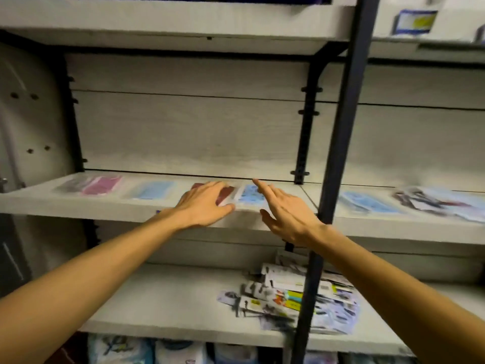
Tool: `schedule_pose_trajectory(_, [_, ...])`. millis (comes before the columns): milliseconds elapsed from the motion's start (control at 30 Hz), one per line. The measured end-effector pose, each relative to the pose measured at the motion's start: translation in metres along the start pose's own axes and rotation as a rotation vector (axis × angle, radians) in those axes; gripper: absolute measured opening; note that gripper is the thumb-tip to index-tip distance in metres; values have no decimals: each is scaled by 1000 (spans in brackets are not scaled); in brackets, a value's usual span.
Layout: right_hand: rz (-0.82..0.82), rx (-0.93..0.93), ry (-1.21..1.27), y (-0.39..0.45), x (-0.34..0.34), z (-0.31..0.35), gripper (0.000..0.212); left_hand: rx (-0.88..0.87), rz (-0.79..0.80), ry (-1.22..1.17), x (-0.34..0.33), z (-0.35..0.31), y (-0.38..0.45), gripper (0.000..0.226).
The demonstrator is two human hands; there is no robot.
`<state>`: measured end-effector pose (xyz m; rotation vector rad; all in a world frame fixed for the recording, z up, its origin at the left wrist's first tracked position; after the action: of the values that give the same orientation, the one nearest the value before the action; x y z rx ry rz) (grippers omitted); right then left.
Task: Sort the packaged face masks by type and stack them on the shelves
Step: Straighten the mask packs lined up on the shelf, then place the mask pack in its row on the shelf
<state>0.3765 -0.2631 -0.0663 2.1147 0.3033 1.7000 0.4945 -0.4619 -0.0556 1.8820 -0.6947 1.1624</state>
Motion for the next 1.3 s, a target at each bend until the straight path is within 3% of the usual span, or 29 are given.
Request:
schedule_pose_trajectory(167, [9, -119, -109, -114, 48, -50, 70, -116, 59, -180, -17, -111, -18, 50])
schedule_pose_trajectory(367, [-92, -396, -106, -212, 90, -115, 67, -358, 130, -88, -40, -235, -28, 38])
schedule_pose_trajectory(533, [-8, -504, -170, -275, 101, -169, 69, -502, 98, -39, -72, -330, -16, 39])
schedule_pose_trajectory(967, [97, -625, -197, -354, 96, -382, 58, -555, 74, 44, -163, -502, 113, 37])
schedule_pose_trajectory(1300, [91, -707, -127, -361, 87, -496, 57, -451, 118, 45, -210, -564, 176, 49])
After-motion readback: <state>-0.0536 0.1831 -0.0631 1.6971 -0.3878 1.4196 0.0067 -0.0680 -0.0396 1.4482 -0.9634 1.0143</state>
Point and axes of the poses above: each hand's wrist, its own y-axis towards the middle knuckle, its own x-axis out of the back of the hand, z = x × y, the point moved 1 cm from there along y, towards the middle knuckle, and after that the axes turned 13 degrees about x, right-handed, at the moved point
